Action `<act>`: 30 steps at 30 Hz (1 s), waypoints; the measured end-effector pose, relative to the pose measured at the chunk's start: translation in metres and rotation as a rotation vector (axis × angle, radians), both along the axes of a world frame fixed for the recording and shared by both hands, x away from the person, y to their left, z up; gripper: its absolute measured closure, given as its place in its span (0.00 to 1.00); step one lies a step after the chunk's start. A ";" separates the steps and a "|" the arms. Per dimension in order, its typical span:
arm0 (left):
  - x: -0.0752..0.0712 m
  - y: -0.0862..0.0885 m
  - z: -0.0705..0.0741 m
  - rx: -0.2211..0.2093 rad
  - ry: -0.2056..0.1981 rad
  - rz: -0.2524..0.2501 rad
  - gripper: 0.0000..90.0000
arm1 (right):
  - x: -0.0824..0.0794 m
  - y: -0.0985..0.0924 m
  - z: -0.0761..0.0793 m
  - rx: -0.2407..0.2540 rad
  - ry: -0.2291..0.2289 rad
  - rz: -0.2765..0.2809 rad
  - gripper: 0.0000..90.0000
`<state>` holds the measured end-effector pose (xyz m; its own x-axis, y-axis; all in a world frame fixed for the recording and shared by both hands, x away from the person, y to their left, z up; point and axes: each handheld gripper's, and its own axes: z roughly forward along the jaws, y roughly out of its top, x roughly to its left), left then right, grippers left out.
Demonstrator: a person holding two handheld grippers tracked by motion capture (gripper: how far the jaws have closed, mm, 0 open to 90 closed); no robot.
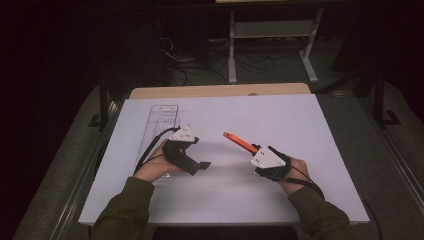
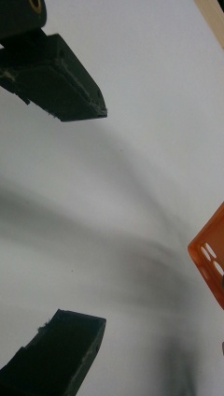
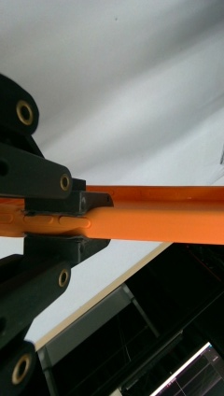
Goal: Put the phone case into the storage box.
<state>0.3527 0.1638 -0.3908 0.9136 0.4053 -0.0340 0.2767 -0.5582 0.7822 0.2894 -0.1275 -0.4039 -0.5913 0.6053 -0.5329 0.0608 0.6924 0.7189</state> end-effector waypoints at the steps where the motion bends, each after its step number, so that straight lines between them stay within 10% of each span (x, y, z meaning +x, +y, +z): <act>1: 0.000 0.000 0.000 0.000 0.000 0.000 0.02 | 0.000 0.000 0.000 0.004 0.006 0.000 0.89; 30: 0.001 0.001 0.000 0.007 0.001 -0.001 0.02 | 0.009 -0.010 0.002 0.226 0.180 -0.034 0.89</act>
<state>0.3535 0.1645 -0.3905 0.9139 0.4046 -0.0324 0.2771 -0.5638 0.7780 0.2988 -0.1371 -0.4016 -0.6413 0.7179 -0.2709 0.2218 0.5114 0.8302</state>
